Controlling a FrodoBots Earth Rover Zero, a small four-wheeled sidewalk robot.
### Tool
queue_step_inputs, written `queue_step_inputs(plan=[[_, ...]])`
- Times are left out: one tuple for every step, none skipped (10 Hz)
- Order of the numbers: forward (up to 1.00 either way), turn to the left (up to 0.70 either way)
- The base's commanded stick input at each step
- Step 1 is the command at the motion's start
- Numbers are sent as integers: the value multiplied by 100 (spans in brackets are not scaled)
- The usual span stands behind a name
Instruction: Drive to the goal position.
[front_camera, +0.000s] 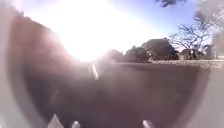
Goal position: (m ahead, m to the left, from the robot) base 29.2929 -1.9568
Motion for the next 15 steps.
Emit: queue_step_inputs(plan=[[50, 0], [50, 0], [50, 0], [50, 0], [50, 0], [50, 0], [50, 0], [50, 0], [50, 0], [50, 0], [50, 0], [50, 0], [50, 0], [50, 0], [50, 0]])
